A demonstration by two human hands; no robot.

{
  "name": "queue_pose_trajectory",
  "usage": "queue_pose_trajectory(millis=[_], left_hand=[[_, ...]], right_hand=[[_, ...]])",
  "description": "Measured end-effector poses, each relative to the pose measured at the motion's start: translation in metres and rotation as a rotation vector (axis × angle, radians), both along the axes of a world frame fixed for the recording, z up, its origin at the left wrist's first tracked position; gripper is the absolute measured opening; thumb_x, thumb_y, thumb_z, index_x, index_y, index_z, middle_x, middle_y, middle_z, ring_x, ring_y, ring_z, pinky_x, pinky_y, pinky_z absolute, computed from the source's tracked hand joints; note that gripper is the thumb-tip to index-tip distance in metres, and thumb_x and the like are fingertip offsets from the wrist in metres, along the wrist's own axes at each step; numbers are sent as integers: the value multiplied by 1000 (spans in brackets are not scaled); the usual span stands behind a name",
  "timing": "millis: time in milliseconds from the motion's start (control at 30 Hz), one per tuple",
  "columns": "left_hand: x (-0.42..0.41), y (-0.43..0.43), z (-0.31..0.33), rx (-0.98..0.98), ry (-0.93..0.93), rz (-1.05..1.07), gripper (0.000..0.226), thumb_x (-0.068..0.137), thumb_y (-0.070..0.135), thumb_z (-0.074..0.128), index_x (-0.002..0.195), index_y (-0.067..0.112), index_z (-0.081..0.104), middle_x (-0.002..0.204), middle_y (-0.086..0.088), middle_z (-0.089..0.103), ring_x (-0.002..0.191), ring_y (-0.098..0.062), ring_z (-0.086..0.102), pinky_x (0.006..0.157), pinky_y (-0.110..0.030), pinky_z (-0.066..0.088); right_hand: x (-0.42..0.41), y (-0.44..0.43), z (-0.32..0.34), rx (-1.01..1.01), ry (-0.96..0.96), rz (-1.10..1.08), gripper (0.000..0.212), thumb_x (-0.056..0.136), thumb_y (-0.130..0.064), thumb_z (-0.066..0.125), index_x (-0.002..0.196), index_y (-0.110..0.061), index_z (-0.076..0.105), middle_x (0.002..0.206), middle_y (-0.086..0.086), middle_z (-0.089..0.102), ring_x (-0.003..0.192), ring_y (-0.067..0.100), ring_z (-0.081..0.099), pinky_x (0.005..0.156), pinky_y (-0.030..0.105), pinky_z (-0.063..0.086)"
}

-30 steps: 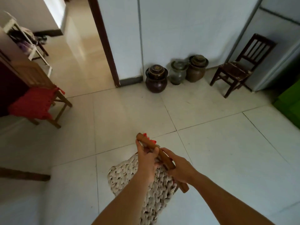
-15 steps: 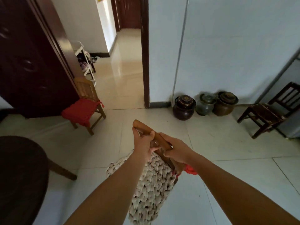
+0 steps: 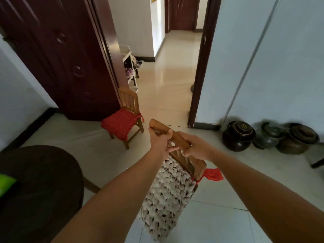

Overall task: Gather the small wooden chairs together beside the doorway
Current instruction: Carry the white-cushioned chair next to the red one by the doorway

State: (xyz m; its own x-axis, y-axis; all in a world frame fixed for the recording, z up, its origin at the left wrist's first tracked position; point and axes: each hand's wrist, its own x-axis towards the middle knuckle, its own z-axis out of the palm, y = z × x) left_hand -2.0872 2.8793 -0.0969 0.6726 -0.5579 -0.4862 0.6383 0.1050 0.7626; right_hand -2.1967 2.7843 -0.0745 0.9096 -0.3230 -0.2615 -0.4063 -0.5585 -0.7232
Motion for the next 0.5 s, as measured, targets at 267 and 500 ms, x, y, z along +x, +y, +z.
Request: queue_pose_trajectory(millis=[267, 500], left_hand=[[101, -54, -3, 18, -54, 109, 88, 87, -5, 56, 147, 37, 8, 145, -14, 40, 119, -44, 51, 60, -52, 54], [192, -111, -24, 44, -47, 271, 91, 88, -5, 55, 149, 35, 1, 139, -14, 48, 108, -39, 59, 58, -47, 54]], right_hand=[[110, -61, -15, 48, -32, 69, 81, 74, 0, 65, 140, -35, 35, 117, 2, 63, 107, 23, 57, 95, 49, 46], [221, -134, -43, 72, -11, 186, 81, 71, 0, 66, 137, -38, 39, 116, -1, 65, 105, 21, 60, 92, 44, 49]])
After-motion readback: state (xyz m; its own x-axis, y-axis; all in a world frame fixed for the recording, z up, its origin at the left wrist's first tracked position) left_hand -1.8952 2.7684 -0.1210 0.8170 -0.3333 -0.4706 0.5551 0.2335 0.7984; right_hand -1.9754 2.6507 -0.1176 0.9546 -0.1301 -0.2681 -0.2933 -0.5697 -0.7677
